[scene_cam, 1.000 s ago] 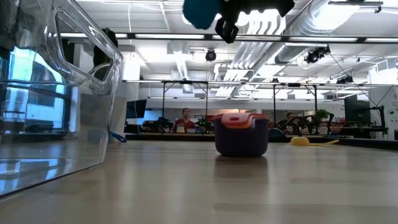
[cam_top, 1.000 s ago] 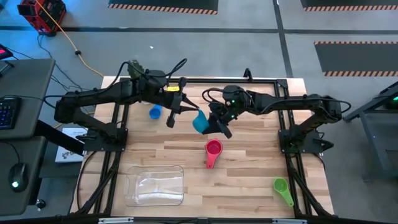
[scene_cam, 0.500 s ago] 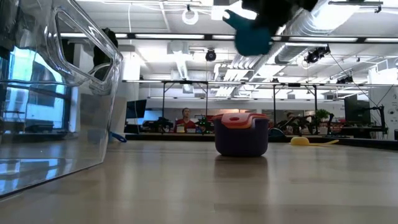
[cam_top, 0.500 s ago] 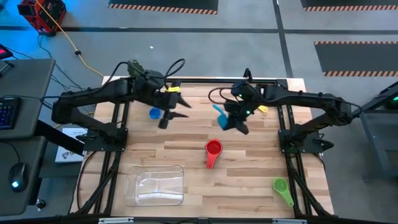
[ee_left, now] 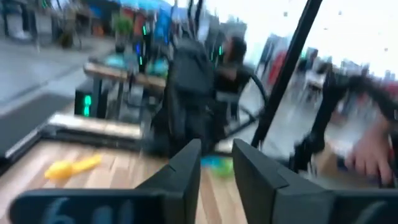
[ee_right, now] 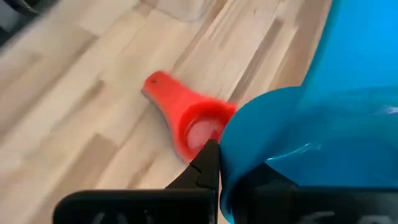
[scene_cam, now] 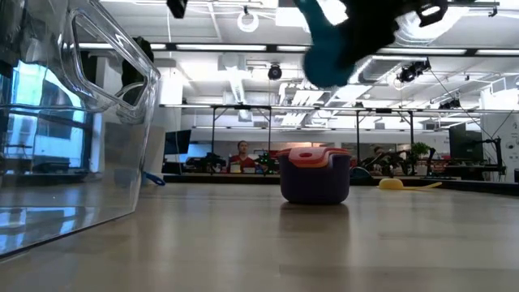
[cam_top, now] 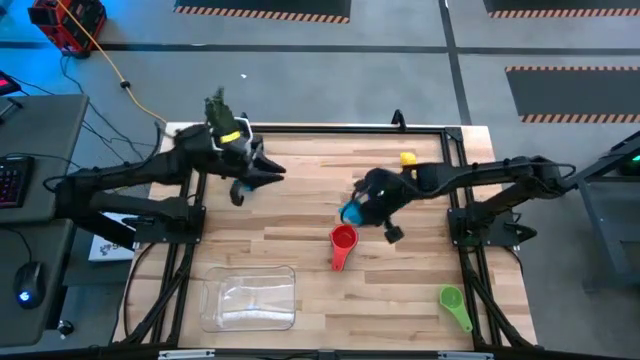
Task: Nest measuring cups in basket
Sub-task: Stack the light blue measuring cup on top of the red measuring cup
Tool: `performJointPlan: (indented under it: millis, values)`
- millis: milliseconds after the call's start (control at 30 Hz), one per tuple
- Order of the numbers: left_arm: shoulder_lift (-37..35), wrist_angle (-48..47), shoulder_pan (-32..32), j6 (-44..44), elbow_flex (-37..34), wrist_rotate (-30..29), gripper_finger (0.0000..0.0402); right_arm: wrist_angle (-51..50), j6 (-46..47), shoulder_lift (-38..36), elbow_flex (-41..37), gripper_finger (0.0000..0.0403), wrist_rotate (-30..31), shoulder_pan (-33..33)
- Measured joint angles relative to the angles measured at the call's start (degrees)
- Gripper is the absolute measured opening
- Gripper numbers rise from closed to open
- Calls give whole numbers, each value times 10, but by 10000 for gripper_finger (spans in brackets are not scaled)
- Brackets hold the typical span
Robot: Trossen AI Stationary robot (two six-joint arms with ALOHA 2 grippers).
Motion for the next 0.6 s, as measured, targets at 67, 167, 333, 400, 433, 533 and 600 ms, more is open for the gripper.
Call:
performJointPlan:
  millis: [67,167,333,400,433,533,600]
  values:
    - [-12,44,0,-22,-27,-15,64,-22,-32,30,15,1,18,11]
    - [-19,50,0,-34,-37,-31,48,-57,-90,83,38,1,32,19]
    - [-18,49,0,-32,-37,-31,36,-108,-174,160,97,1,59,39]
    - [-16,49,0,-28,-37,-31,34,-116,-197,185,122,1,66,45]
    - [-16,48,0,-27,-37,-31,33,-120,-208,196,132,1,72,48]
    - [-16,49,0,-28,-37,-31,21,-127,-241,224,153,1,103,56]
    - [-16,49,0,-27,-37,-31,9,-139,-262,233,165,1,114,61]
